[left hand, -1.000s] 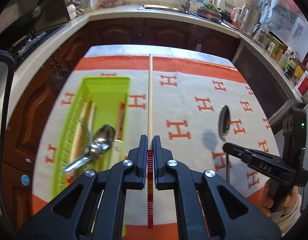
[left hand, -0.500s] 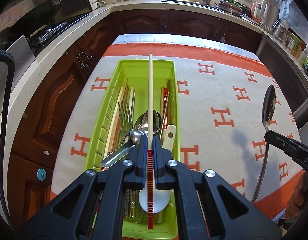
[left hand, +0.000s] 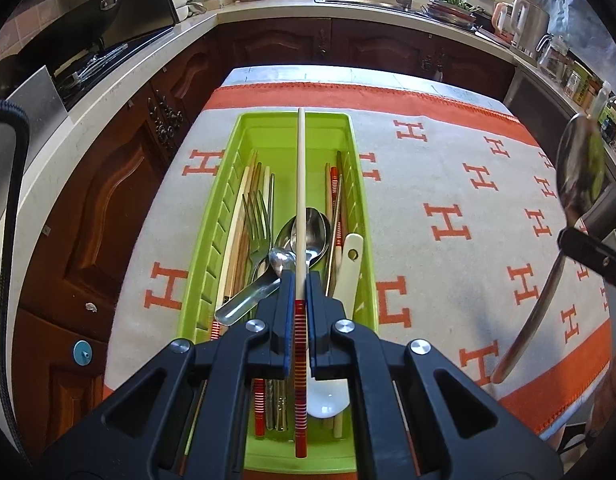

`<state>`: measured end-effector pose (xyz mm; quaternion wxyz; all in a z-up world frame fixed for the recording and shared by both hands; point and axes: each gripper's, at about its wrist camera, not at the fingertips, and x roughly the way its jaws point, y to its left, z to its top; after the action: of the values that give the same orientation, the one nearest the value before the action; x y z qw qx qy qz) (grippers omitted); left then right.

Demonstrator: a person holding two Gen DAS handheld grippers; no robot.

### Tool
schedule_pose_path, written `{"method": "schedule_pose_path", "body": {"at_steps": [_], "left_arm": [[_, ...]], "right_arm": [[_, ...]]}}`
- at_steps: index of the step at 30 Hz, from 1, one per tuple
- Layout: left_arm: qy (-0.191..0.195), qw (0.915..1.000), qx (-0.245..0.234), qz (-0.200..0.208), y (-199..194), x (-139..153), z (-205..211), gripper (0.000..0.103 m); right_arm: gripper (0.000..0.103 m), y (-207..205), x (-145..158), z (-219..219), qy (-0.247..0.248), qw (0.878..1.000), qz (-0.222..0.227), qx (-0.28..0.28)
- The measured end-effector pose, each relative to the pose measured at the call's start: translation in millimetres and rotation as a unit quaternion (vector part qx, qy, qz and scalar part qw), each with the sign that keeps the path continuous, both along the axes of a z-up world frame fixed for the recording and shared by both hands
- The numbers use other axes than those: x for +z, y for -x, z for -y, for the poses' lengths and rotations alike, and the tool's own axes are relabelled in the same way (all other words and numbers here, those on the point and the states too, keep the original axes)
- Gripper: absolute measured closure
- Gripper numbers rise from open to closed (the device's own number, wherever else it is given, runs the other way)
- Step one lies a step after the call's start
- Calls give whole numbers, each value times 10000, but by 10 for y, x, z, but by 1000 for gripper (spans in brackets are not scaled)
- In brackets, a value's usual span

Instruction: Organize utensils

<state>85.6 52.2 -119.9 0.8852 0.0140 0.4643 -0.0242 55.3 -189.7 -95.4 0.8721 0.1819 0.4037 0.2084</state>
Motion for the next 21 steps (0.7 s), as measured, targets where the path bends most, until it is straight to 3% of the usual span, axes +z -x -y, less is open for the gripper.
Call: {"method": "schedule_pose_path", "body": {"at_steps": [5, 13, 21], "left_arm": [[61, 10000, -61, 24, 38, -31, -86, 100], [260, 9995, -188, -80, 19, -118, -311, 100], [767, 9970, -73, 21, 91, -9, -544, 100]], "right_arm": [[101, -29, 244, -159, -97, 9998, 71, 167], [101, -207, 671, -452, -795, 9956, 39, 502], [101, -557, 433, -945, -935, 9917, -650, 591]]}}
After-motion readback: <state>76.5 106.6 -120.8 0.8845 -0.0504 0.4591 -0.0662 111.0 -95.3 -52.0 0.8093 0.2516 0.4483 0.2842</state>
